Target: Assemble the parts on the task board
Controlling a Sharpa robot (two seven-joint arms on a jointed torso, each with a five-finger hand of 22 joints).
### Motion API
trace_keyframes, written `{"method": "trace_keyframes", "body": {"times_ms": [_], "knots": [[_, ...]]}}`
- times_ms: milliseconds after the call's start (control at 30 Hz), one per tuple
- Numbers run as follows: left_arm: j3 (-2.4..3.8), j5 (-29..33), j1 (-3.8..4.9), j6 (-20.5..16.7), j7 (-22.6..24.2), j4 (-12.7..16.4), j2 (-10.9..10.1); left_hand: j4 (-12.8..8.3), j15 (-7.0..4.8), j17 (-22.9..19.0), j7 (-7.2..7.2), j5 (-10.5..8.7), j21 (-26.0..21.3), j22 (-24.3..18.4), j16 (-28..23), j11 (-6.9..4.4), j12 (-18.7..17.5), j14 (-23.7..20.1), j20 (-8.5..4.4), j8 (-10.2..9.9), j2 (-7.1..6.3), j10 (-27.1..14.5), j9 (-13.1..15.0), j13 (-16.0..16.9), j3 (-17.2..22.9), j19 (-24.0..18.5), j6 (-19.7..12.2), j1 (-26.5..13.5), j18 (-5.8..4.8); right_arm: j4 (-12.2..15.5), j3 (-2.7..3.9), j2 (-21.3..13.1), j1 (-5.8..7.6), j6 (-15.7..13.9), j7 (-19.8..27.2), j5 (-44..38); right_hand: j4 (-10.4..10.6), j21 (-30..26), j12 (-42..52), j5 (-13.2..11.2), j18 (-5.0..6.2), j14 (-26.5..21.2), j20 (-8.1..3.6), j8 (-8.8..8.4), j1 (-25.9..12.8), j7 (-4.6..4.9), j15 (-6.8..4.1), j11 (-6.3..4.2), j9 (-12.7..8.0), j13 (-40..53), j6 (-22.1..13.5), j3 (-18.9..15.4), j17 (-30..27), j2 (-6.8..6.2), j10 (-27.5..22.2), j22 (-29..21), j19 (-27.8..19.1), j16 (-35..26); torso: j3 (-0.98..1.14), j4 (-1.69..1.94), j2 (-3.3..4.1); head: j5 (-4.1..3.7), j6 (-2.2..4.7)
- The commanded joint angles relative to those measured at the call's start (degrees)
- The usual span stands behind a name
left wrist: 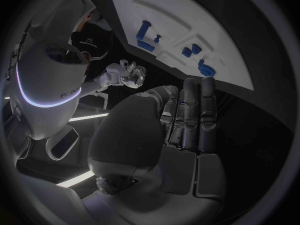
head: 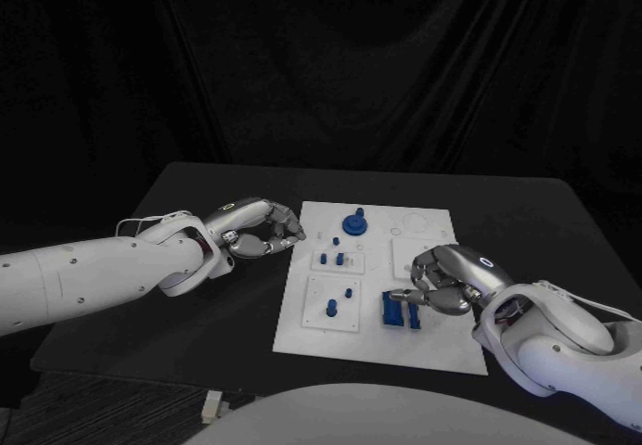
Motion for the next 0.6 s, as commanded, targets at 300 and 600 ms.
{"method": "trace_keyframes", "body": {"times_ms": [300, 600], "knots": [[0.12, 22.7, 2.92, -2.5, 11.4, 4.6, -1.6, 8.7, 6.33, -10.1, 0.67, 2.02, -13.9, -2.8, -18.4, 2.11, -1.4, -26.6, 2.61, -0.7, -0.17, -6.3, -0.4, -1.5, -9.5, -20.9, -1.7, -12.2, -2.27, -1.0, 0.09, -2.8, 9.31, -13.5, 29.9, 35.1, -0.1, -68.1, -64.7, 0.2, 5.27, -30.9, 10.73, -35.27, -5.9, 11.5, 15.02, 14.33, -32.1, -36.2, -13.5, -10.5, -55.4, 6.85, -35.0, -21.7, -34.0, -61.3, -0.19, -0.02, -0.42, -0.04, -0.01], [0.1, 37.2, 3.63, 8.3, 14.3, 2.9, 0.7, 8.6, 2.33, -32.8, -6.03, -2.96, -25.9, -59.0, -51.9, -7.92, -20.8, -57.9, 6.97, -3.3, 4.15, -35.5, -4.5, -4.5, -23.6, -58.5, -31.5, -19.1, -4.96, -4.5, 0.07, -2.7, 10.47, -5.6, 41.1, 53.0, 0.0, -80.9, -81.3, -0.2, 2.25, -69.5, 17.65, -45.8, -14.7, 5.88, 18.2, 16.57, -45.9, -53.3, -22.2, -9.7, -71.5, 7.52, -57.1, -58.5, -73.9, -82.7, -0.3, -0.12, -1.23, -0.08, -0.01]]}}
